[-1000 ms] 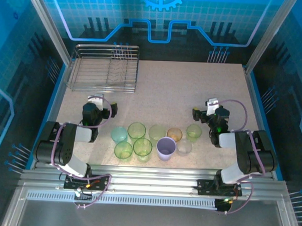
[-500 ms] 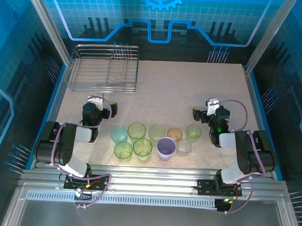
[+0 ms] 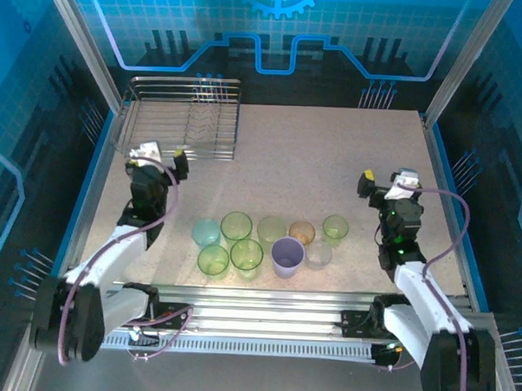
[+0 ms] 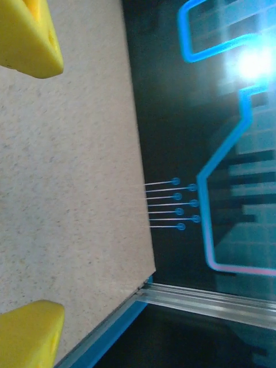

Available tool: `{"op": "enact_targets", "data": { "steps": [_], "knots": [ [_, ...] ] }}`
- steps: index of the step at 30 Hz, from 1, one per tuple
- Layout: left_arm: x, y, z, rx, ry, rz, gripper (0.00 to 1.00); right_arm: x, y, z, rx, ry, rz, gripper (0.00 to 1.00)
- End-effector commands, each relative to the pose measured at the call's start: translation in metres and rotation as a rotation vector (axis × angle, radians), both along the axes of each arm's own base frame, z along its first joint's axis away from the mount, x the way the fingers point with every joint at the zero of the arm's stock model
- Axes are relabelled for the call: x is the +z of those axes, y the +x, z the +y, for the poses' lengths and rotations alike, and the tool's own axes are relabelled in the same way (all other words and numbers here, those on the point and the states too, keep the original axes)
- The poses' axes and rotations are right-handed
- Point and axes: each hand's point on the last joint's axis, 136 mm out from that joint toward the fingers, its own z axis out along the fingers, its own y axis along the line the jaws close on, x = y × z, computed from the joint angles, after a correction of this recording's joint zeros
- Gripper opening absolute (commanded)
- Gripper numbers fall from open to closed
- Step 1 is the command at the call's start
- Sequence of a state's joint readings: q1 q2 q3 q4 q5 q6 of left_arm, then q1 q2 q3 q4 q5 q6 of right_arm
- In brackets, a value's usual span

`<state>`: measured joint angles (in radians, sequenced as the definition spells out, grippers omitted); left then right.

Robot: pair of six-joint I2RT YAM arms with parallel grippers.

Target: Load the cups into the dish rack

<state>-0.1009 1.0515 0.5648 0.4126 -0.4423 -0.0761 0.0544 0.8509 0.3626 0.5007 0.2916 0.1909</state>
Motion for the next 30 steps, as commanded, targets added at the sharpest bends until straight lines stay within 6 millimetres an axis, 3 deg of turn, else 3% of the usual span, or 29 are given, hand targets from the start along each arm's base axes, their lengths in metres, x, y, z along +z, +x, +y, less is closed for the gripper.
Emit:
{"op": "enact_targets", "data": {
  "steps": [1,7,13,21,30],
  "knots": [
    [0.025,-0.013,0.005,0.031,-0.056,0.085,0.99,0.0,-0.01,-0.004,-0.017,0.093,0.126,1.0],
    [0.052,0.011,-0.035,-0.143,-0.173,0.357,0.99,0.013,-0.009,0.014,0.072,0.171,0.332,0.99],
    [0.043,0.038,-0.077,-0.175,-0.232,0.689,0.98,0.017,-0.015,0.035,0.159,0.268,0.494,0.94],
    [0.002,0.08,-0.135,-0.191,-0.192,0.895,0.97,0.006,-0.03,0.053,0.248,0.298,0.627,0.88],
    [-0.048,0.124,-0.178,-0.201,-0.164,0.951,0.95,-0.02,-0.053,0.085,0.339,0.335,0.729,0.77]
  ]
}}
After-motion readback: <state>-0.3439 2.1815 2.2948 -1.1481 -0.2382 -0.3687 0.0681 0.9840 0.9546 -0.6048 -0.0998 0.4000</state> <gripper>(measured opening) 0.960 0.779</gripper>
